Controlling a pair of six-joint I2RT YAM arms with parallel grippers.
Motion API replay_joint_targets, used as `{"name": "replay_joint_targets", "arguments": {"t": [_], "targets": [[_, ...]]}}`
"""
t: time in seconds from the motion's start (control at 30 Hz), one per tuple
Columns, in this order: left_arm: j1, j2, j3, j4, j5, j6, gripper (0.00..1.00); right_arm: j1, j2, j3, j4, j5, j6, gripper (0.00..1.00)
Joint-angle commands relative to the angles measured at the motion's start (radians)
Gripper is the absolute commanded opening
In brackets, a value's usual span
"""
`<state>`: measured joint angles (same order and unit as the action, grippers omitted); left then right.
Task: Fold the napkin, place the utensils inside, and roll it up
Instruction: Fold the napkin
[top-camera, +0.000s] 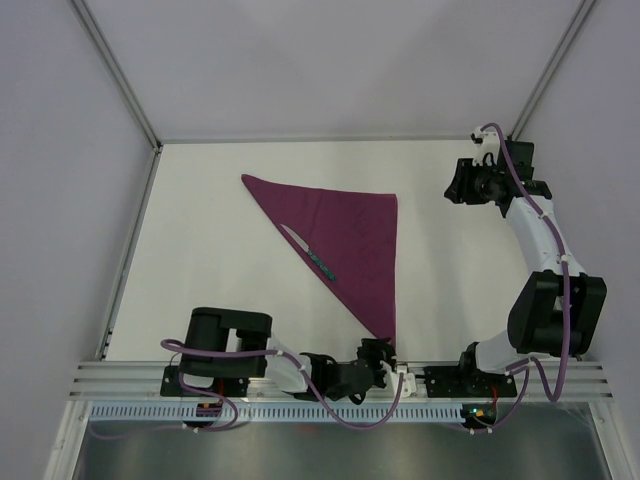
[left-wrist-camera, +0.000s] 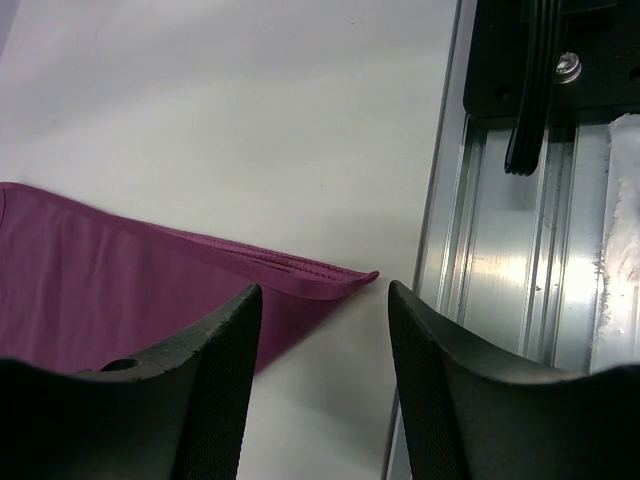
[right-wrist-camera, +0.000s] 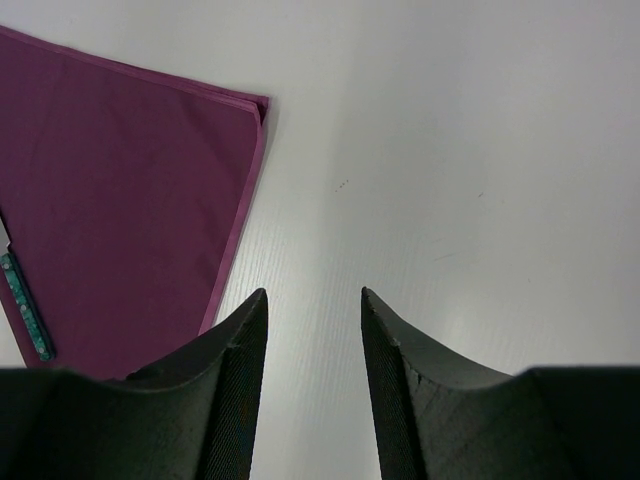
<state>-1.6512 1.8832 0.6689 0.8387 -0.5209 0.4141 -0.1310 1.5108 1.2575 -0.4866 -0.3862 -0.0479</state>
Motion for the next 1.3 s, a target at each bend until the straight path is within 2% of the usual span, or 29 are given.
{"name": "replay_joint_targets", "arguments": {"t": [0.0, 0.07, 0.47, 0.53, 0.7, 0.87, 0.93, 1.0, 1.03, 1.27], "targets": [[-0.005, 0.028, 0.037, 0.007, 0.028, 0.034, 0.58, -0.009, -0.001, 0.006, 0.014, -0.011, 0.003, 0.48], [-0.005, 0.036, 0.040, 0.008, 0.032, 0.034, 0.54, -0.010, -0.001, 0.006, 0.013, -0.011, 0.005, 0.48], [-0.005, 0.079, 0.054, 0.034, 0.009, 0.043, 0.48, -0.015, 0.006, 0.003, 0.016, -0.014, 0.003, 0.46], [-0.005, 0.088, 0.057, 0.033, 0.006, 0.048, 0.42, -0.015, 0.008, 0.003, 0.016, -0.014, 0.006, 0.45], [-0.005, 0.097, 0.057, 0.042, -0.004, 0.049, 0.37, -0.013, 0.011, 0.002, 0.016, -0.016, 0.005, 0.45], [-0.002, 0.103, 0.061, 0.063, -0.034, 0.049, 0.26, -0.013, 0.014, 0.003, 0.016, -0.014, 0.006, 0.45], [-0.001, 0.100, 0.067, 0.065, -0.045, 0.046, 0.15, -0.015, 0.017, 0.003, 0.017, -0.014, 0.005, 0.44], [0.004, 0.084, 0.070, 0.060, -0.044, 0.040, 0.12, -0.013, 0.017, 0.005, 0.014, -0.013, 0.006, 0.44], [0.005, 0.076, 0.073, 0.056, -0.044, 0.032, 0.03, -0.015, 0.019, 0.005, 0.014, -0.013, 0.006, 0.44], [0.031, -0.028, 0.109, -0.042, -0.015, -0.034, 0.02, -0.013, 0.025, 0.005, 0.010, -0.013, 0.003, 0.44]]}}
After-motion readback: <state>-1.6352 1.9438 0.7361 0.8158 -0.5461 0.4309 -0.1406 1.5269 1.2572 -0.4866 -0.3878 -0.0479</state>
